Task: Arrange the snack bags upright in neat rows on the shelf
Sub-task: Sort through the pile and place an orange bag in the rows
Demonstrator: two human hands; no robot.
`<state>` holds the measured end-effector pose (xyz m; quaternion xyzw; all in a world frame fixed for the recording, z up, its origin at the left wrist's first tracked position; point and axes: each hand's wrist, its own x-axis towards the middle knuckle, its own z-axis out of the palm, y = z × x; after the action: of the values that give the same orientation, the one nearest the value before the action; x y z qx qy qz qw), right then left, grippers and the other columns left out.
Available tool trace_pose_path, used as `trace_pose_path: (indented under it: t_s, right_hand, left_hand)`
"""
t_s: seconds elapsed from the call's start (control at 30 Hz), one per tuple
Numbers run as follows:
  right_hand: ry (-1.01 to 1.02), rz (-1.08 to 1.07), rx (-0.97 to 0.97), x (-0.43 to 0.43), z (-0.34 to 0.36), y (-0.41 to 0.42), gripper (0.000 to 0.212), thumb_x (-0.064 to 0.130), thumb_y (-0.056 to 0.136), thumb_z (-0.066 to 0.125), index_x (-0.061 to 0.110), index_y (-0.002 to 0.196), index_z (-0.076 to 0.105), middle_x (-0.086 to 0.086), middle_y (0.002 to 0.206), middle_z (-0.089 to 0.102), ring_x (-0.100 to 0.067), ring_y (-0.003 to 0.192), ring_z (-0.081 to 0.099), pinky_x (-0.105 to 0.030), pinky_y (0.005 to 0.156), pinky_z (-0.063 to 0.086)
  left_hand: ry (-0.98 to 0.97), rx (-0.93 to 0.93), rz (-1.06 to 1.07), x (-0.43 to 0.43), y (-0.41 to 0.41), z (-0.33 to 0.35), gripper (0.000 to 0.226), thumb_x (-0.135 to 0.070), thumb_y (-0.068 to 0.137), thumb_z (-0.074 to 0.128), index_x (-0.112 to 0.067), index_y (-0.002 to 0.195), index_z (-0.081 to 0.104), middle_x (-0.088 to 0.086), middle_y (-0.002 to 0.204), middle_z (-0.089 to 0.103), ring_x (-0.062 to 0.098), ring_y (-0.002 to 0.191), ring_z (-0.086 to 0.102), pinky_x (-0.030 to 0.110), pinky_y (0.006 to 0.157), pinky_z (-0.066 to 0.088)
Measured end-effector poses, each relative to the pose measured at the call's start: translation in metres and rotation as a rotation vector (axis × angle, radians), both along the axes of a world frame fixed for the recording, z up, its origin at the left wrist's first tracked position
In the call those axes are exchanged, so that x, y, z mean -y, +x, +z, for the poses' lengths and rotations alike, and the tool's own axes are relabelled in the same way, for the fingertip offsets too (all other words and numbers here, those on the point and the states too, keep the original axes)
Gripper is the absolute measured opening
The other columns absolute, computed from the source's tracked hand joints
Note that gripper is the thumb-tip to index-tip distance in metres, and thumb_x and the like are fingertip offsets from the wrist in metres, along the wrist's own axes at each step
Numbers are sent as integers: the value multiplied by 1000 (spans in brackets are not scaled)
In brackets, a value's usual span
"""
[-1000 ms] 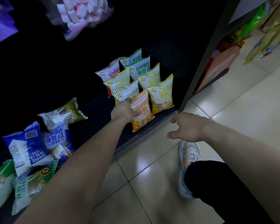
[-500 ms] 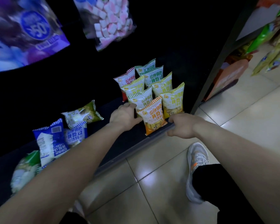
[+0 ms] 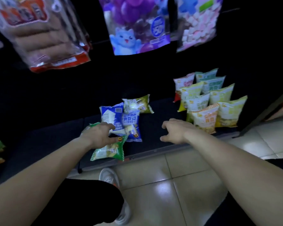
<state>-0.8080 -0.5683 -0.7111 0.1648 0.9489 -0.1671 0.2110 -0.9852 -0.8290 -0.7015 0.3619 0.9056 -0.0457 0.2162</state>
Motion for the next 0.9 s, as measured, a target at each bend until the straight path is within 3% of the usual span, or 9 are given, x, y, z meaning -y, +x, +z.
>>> trace_pose_path:
  t_s: [0.3,0.5,0.63,0.73,0.9]
  right_hand:
    - [-63,122,-17,67,-42,-87,59,58,83,62,30,133,48,1,126,50,-21,112,54,-41,87,49]
    - [-47,44,-34,80,-93,-167,61,57,85,61,20,132,49,-7,128,52,-24,106,55,-39,83,49]
    - [-96,-81,-83,98,-128,-216,77,66,85,57,17,142,41,-9,140,46,-29,116,55,-43,88,51]
    - [-178,-244,-167,115,-148,-241,88,77,78,54,14,137,41,-11,132,51,-33,110,58,-46,82,53]
    - [-260,-476,-278,135,-168,-261,101,70,66,75,5,133,37,-15,124,57,-36,108,59,-40,74,49]
  left_hand:
    - [153,-8,152,83,-34,-25,59,-48,85,67,-19,134,53,7,135,54,22,121,51,32,97,43]
    - [198,65,248,95,-73,-47,57,-49,86,65,-21,134,52,6,137,50,22,114,54,33,94,45]
    - [218,87,259,95,-86,-56,58,-49,87,64,-21,136,51,4,136,53,20,118,52,29,96,43]
    - [232,99,255,87,-90,-57,58,-50,88,62,-23,137,50,2,135,53,19,120,52,35,97,45]
    - [267,99,271,71,-94,-54,48,-51,90,57,-24,129,53,0,128,54,20,112,54,39,92,48]
